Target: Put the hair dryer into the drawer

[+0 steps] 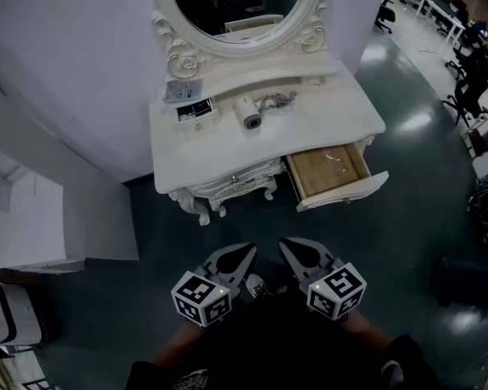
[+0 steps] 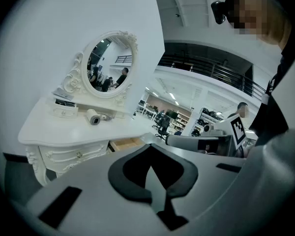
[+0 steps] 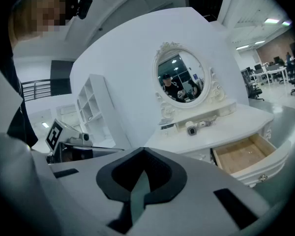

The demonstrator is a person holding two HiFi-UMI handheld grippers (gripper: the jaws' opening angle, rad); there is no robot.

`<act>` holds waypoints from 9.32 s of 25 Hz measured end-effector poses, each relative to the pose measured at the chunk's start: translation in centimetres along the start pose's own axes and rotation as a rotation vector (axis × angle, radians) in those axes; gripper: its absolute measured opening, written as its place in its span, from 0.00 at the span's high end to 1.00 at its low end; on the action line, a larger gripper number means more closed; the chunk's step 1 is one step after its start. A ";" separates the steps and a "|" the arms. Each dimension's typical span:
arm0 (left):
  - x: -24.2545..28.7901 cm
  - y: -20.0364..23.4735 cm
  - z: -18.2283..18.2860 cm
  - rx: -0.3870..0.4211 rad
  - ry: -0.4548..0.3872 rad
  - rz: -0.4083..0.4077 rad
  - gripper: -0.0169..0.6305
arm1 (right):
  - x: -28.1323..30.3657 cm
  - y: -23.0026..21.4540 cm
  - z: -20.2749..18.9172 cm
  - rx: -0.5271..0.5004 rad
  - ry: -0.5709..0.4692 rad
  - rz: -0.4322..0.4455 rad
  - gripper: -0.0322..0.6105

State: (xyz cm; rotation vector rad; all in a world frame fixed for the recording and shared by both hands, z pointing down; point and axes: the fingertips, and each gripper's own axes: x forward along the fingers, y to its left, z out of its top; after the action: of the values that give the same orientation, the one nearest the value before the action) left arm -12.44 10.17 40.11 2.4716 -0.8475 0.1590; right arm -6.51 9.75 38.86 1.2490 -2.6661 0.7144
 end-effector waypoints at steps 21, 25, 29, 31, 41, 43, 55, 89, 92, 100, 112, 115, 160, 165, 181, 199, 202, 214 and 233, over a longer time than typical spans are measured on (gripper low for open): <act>-0.6 0.7 0.1 0.007 0.000 0.004 0.97 | 0.7 0.5 0.5 0.003 -0.019 0.021 0.90; -0.9 1.2 0.2 0.002 -0.004 0.007 0.97 | 1.2 0.6 0.7 0.004 -0.019 0.016 0.90; -1.4 1.6 0.5 -0.003 -0.013 0.011 0.97 | 1.7 0.8 1.1 -0.003 -0.021 0.014 0.90; -1.6 1.9 0.8 -0.004 -0.022 0.014 0.97 | 1.9 0.9 1.3 -0.007 -0.023 0.015 0.90; -1.7 3.4 1.9 -0.009 -0.053 0.040 0.97 | 3.3 0.6 2.1 -0.026 -0.022 0.023 0.90; -1.3 3.7 2.0 -0.012 -0.055 0.049 0.97 | 3.6 0.0 2.4 -0.030 -0.018 0.028 0.90; 4.0 6.7 5.0 -0.042 -0.078 0.141 0.97 | 7.0 -6.6 6.2 -0.061 0.012 0.076 0.90; 23.3 15.9 10.7 -0.117 -0.084 0.284 0.97 | 20.7 -27.9 14.5 -0.311 0.209 0.221 0.90; 24.4 16.7 10.9 -0.126 -0.087 0.304 0.97 | 22.1 -29.0 14.6 -0.347 0.233 0.240 0.90; 27.1 18.1 10.9 -0.144 -0.078 0.339 0.97 | 26.0 -32.4 14.4 -0.480 0.341 0.301 0.90; 28.5 18.7 10.9 -0.155 -0.074 0.378 0.97 | 32.9 -36.5 11.2 -0.886 0.602 0.368 0.64; 28.1 18.9 10.8 -0.159 -0.078 0.395 0.97 | 34.7 -37.4 10.2 -1.067 0.673 0.389 0.60; 21.8 19.2 6.7 -0.227 -0.074 0.478 0.97 | 39.0 -37.4 3.7 -1.373 0.849 0.561 0.63; 21.3 17.7 6.9 -0.190 -0.050 0.413 0.97 | 35.5 -35.7 5.6 -1.403 0.776 0.513 0.63; 16.0 9.6 5.9 -0.023 0.014 0.162 0.97 | 18.7 -30.8 6.9 -1.392 0.766 0.259 0.63; 16.0 1.5 0.5 0.006 0.104 0.054 0.97 | 4.9 -34.1 0.6 -1.303 0.916 0.165 0.63; 18.2 0.8 0.8 -0.017 0.094 0.098 0.97 | 4.4 -36.0 0.1 -1.309 0.920 0.225 0.63; 26.5 -1.5 -1.2 -0.125 0.089 0.235 0.97 | 5.0 -42.8 -6.1 -1.322 0.953 0.476 0.63; 30.3 -1.8 -4.6 -0.222 0.122 0.370 0.97 | 7.8 -47.6 -13.5 -1.251 1.012 0.609 0.63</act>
State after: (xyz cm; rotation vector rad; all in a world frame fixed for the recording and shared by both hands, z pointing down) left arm 13.01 -2.67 51.42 2.0607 -1.1926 0.3227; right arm 22.78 -15.64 70.59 -0.2396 -1.8332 -0.3072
